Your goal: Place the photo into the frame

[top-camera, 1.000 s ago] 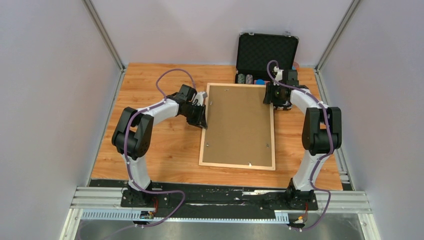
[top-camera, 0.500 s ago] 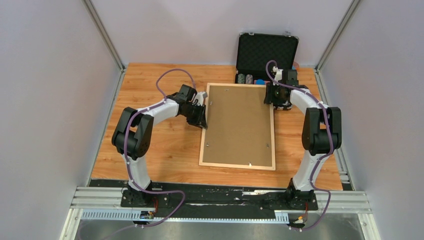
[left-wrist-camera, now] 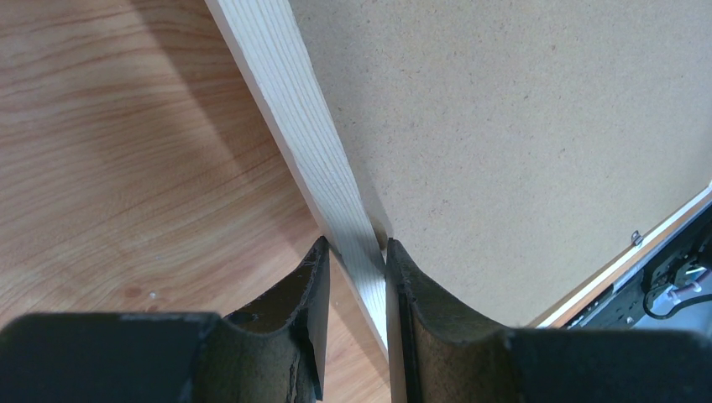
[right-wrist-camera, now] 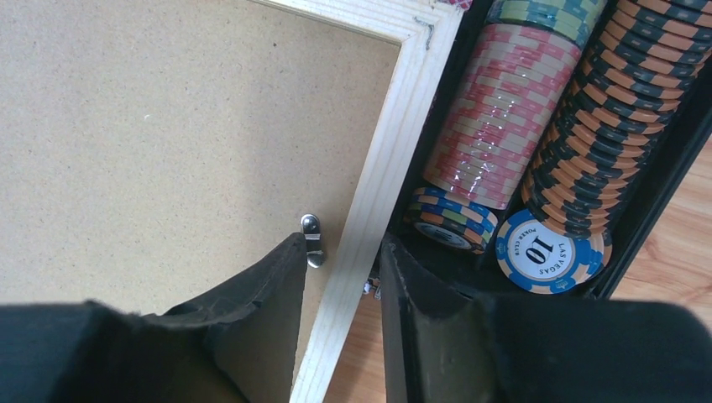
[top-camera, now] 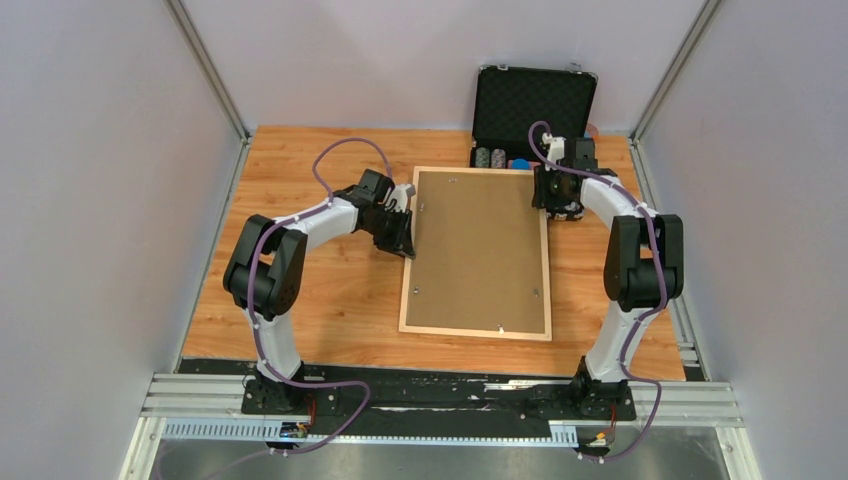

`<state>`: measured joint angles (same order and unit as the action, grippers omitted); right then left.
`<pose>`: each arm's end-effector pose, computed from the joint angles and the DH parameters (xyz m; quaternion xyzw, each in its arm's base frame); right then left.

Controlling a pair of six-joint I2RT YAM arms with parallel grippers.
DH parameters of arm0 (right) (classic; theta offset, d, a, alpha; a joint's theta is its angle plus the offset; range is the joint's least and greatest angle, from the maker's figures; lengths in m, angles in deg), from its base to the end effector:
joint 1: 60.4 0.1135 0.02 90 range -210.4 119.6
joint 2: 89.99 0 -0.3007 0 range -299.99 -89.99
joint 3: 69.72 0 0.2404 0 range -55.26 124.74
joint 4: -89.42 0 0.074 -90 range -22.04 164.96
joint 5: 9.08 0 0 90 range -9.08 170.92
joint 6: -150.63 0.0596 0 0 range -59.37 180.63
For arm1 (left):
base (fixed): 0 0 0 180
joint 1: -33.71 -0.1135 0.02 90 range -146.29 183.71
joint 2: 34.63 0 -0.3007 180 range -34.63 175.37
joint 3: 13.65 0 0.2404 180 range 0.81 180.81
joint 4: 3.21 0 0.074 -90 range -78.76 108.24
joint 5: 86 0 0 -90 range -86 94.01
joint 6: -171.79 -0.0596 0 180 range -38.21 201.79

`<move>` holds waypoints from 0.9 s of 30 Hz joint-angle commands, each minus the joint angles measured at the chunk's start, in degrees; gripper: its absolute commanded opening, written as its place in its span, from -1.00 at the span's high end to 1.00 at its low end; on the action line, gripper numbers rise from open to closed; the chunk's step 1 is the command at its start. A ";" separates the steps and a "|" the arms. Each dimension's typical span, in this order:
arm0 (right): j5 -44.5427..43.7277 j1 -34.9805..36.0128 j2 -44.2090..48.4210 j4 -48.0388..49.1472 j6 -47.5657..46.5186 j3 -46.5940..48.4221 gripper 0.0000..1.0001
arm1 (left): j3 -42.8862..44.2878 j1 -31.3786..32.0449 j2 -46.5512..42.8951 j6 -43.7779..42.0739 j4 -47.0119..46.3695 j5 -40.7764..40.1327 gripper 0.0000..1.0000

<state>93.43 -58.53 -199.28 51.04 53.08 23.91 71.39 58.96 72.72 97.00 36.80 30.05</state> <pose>0.4278 0.0269 0.2254 -0.1112 0.9395 0.0883 0.3116 0.3428 -0.1906 0.1963 0.1365 0.9376 -0.2859 0.1430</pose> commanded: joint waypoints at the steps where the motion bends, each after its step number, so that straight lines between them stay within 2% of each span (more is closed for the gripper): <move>1: -1.24 0.47 0.93 -0.59 -3.40 2.08 0.33 | 0.34 1.11 -3.90 -1.37 0.53 4.95 1.00; 20: -1.77 0.06 0.94 -1.58 -6.08 4.83 0.46 | 0.56 1.09 -3.85 -1.89 0.98 4.71 1.00; 27: -0.28 -0.28 3.74 -2.50 -4.15 4.03 0.05 | 0.70 1.11 -4.01 -1.11 0.46 4.83 1.00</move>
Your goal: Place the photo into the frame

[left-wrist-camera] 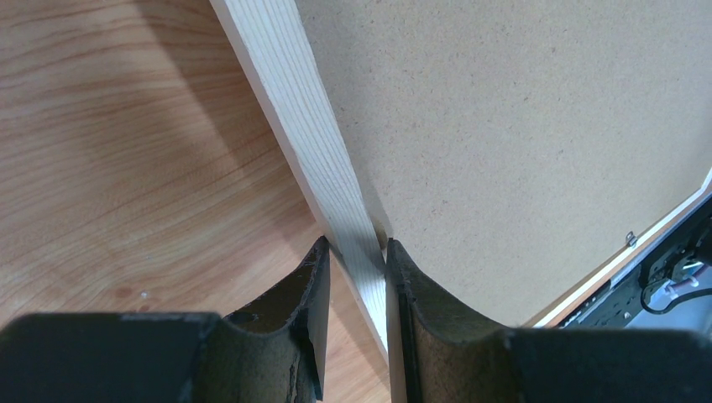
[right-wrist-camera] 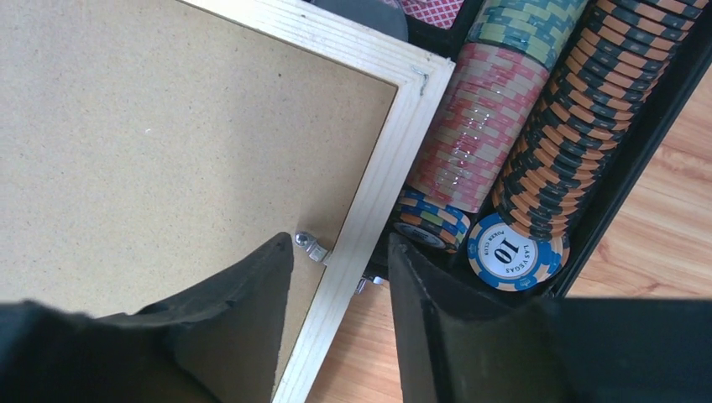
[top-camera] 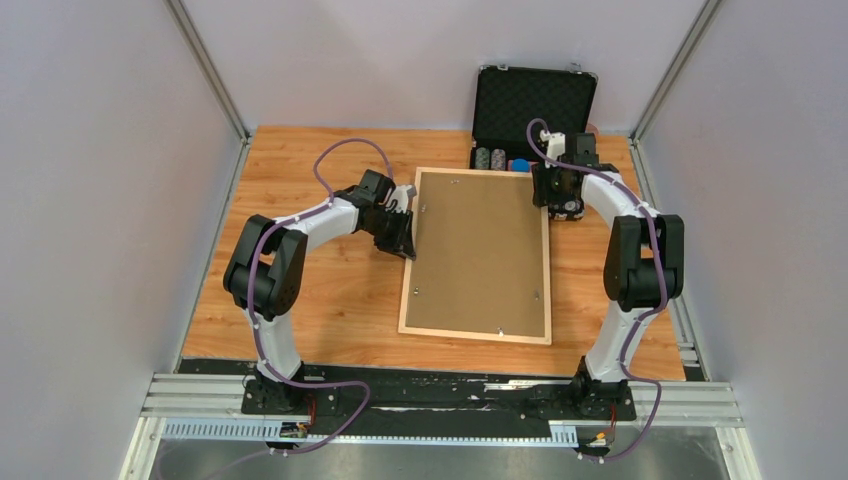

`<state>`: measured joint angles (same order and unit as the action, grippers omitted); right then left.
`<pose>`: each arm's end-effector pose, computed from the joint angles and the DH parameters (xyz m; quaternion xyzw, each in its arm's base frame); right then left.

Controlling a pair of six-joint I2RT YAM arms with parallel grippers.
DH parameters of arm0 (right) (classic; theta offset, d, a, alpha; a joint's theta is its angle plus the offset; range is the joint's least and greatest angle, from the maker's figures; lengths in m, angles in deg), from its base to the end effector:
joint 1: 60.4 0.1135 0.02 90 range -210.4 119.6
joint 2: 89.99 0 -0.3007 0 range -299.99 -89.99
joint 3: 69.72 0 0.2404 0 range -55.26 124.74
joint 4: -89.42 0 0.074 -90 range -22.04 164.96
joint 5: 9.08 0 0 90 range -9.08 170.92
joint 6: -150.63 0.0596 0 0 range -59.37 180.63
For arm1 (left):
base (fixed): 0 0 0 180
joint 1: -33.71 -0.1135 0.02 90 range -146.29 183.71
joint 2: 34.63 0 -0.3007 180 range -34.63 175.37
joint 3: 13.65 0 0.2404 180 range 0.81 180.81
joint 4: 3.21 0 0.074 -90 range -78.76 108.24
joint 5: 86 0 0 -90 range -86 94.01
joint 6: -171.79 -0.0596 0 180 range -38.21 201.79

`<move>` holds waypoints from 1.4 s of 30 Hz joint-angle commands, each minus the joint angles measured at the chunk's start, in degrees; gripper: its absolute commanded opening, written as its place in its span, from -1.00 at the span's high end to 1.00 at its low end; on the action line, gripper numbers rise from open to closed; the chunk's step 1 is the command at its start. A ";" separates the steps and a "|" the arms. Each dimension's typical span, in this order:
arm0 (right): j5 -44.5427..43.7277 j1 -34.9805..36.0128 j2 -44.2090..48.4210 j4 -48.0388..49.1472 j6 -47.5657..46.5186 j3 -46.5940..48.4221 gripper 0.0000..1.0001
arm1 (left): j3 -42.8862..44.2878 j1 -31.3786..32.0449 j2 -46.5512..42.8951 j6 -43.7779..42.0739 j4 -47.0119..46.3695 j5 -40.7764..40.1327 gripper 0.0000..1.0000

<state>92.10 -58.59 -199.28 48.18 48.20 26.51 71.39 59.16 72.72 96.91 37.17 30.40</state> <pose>0.4302 0.0252 0.2354 -0.1470 0.9363 0.0641 0.3123 0.3412 -0.1917 0.1961 0.1389 0.9374 -0.2878 0.1387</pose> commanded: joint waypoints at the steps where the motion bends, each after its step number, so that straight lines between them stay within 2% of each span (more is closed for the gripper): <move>1: 1.03 -0.31 4.51 0.17 1.00 0.93 0.01 | 0.69 0.91 -4.04 -0.65 0.00 4.51 1.00; 7: 1.14 -1.03 11.59 -0.41 1.76 -5.71 -0.17 | -0.20 0.91 -4.64 1.68 -1.91 3.30 1.00; 17: 8.46 -1.19 27.54 -4.81 -1.36 -22.26 -0.22 | -1.45 0.59 -4.77 7.05 -6.61 1.76 1.00; 22: 11.67 -1.21 32.66 -6.73 -4.37 -30.36 -0.27 | -2.53 0.56 -4.75 10.76 -9.40 1.36 1.00; 31: 13.87 -0.16 36.34 -9.35 -7.12 -37.15 -0.41 | -3.55 0.55 -4.91 12.22 -10.75 0.40 1.00; 42: 12.56 1.96 35.78 -10.23 -7.88 -39.23 -0.37 | -3.72 0.56 -6.13 11.92 -10.82 -0.12 1.00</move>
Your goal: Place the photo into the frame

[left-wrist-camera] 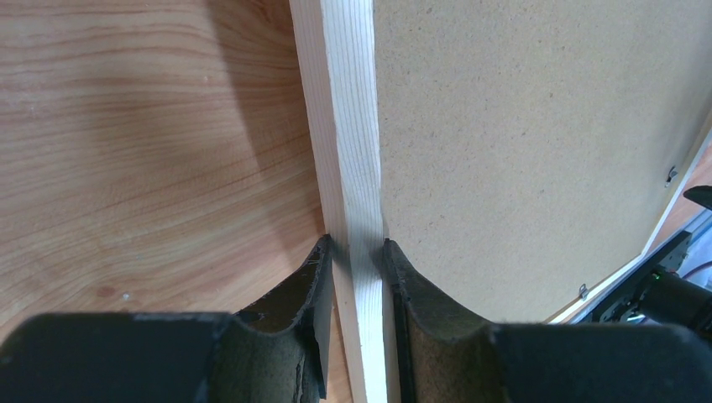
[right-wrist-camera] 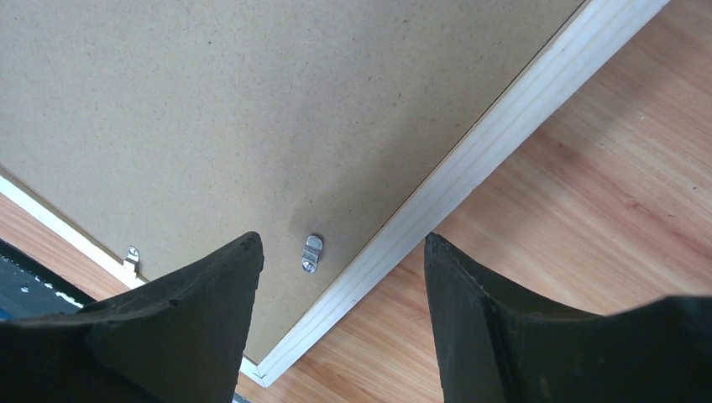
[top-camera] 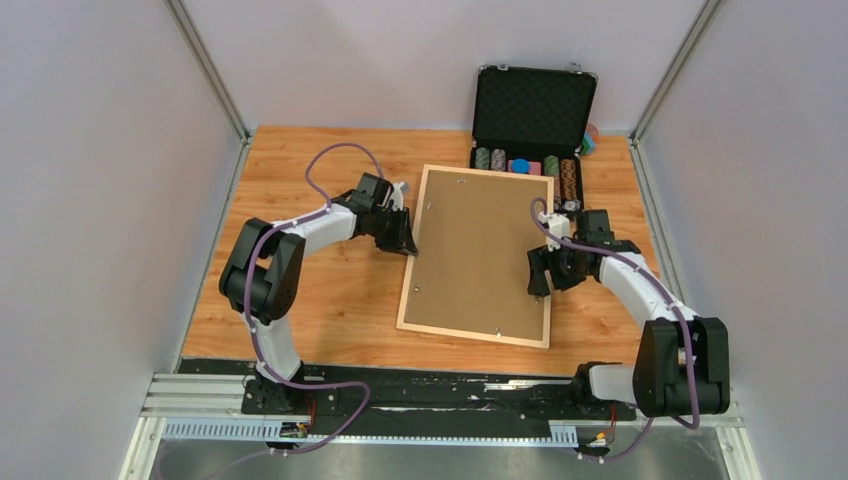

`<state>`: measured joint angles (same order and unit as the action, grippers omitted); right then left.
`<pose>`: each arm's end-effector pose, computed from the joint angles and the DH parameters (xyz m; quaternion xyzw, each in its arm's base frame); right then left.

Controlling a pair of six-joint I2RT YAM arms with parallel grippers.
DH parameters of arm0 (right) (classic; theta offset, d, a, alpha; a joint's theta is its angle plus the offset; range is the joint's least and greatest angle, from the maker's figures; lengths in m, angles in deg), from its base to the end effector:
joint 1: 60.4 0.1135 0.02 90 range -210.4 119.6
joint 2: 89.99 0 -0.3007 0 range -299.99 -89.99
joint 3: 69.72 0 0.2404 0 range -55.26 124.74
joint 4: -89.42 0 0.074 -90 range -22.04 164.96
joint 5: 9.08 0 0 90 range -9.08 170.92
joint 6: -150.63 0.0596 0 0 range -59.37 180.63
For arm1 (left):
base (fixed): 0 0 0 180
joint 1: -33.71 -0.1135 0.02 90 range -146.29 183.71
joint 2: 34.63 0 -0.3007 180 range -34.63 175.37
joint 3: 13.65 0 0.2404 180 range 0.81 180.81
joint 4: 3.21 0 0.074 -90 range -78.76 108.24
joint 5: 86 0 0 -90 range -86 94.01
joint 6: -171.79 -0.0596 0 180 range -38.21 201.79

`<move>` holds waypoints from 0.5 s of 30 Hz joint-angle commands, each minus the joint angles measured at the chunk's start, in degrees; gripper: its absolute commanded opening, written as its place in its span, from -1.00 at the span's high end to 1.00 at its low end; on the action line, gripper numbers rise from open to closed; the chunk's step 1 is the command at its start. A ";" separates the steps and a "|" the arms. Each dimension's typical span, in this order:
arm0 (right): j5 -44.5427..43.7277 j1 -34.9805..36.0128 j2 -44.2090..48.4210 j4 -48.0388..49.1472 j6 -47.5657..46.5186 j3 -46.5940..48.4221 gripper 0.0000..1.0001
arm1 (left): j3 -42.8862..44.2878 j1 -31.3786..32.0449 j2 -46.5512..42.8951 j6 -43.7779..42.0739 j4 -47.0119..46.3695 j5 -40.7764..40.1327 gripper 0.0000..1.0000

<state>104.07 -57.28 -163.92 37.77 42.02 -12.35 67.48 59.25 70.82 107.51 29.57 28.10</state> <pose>0.2134 0.0351 0.2143 -0.2186 0.9376 0.1703 0.2100 0.3404 -0.1896 0.1965 0.0576 0.9380 -0.3003 0.1631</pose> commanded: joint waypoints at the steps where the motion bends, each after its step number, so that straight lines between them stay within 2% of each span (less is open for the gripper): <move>1: 0.51 0.85 0.35 -0.03 -1.96 -0.44 -0.36 | 0.16 0.48 -4.21 1.28 -3.21 2.18 1.00; 15: -3.12 1.32 -2.44 0.35 -2.52 -1.16 -0.33 | 0.17 0.45 -4.33 1.28 -3.35 2.33 1.00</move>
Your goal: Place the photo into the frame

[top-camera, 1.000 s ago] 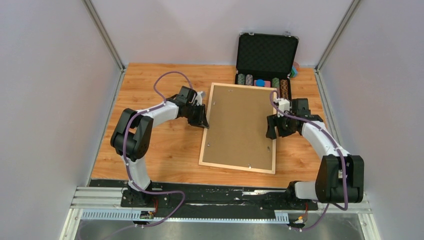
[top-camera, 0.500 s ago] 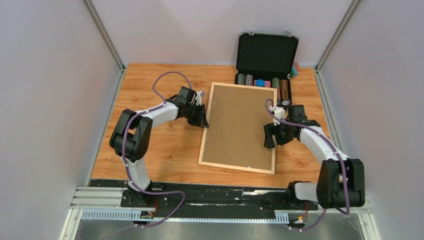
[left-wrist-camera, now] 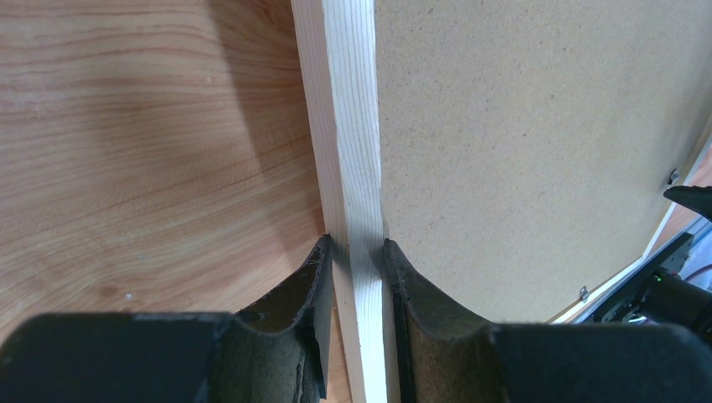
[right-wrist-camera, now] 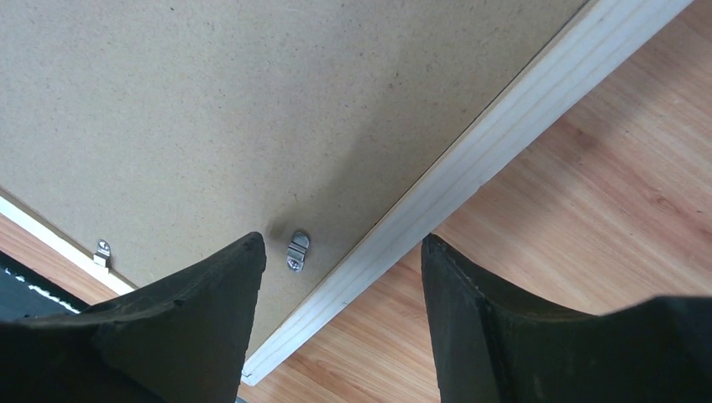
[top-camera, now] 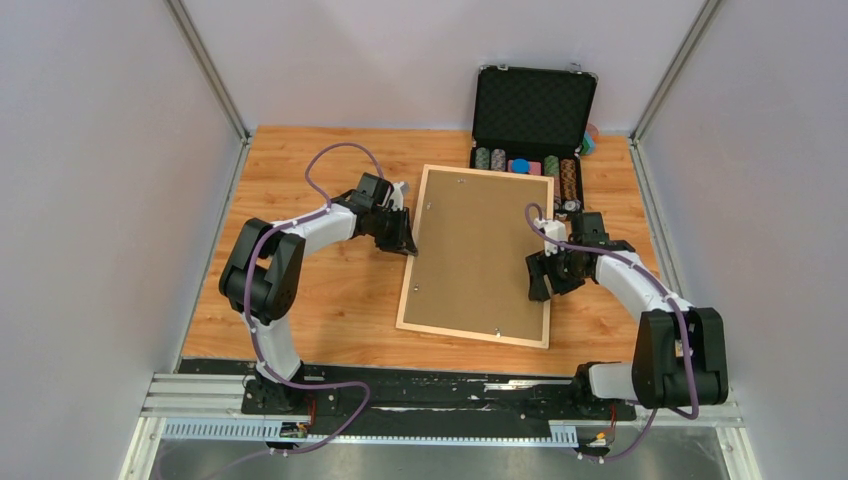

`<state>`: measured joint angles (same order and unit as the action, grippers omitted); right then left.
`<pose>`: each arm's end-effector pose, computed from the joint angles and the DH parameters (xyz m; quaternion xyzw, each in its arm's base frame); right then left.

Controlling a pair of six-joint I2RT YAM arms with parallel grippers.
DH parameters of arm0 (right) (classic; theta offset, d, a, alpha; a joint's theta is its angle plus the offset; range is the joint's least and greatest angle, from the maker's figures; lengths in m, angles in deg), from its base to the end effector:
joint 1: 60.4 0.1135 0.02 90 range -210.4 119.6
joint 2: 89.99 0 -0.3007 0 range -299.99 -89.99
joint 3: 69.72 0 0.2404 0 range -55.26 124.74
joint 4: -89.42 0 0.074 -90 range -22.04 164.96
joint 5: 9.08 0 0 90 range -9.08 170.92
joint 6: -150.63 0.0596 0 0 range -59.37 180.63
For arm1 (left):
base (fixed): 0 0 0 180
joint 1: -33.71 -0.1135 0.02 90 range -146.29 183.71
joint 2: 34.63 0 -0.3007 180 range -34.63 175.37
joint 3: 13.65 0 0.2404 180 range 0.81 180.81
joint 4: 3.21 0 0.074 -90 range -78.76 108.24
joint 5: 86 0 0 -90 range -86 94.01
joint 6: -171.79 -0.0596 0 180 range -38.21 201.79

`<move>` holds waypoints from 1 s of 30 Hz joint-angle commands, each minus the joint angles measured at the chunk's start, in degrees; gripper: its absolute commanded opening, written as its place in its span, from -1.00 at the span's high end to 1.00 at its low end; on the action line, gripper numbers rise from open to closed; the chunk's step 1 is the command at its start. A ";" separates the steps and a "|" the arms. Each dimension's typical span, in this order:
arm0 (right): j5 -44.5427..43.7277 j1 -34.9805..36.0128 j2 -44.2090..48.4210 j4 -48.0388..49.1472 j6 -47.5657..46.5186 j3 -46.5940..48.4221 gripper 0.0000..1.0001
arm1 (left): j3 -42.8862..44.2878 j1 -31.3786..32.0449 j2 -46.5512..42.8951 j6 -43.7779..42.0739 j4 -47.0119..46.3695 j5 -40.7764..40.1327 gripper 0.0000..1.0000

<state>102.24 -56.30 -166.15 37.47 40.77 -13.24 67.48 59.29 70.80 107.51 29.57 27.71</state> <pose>0.2131 0.0370 0.2016 -0.2303 0.9429 0.1594 0.1804 0.3405 -0.1896 0.1965 0.0571 0.9386 -0.2976 0.1647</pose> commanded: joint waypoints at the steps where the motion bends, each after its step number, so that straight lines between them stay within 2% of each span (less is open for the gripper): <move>1: -1.36 0.42 -0.23 0.72 -1.32 -0.27 -0.32 | 0.19 0.40 -4.32 1.34 -3.32 2.74 1.00; 19: -3.10 0.34 0.06 1.13 -2.91 -0.27 0.12 | 0.22 0.43 -4.23 0.87 -2.91 2.67 1.00; 30: -2.24 0.35 0.83 -0.63 -6.48 0.03 0.15 | 0.29 0.43 -4.20 0.91 -2.82 2.74 1.00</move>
<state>99.94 -56.30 -166.50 37.55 37.78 -13.27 67.48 59.29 70.80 107.49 29.59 27.71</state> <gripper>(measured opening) 0.427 0.301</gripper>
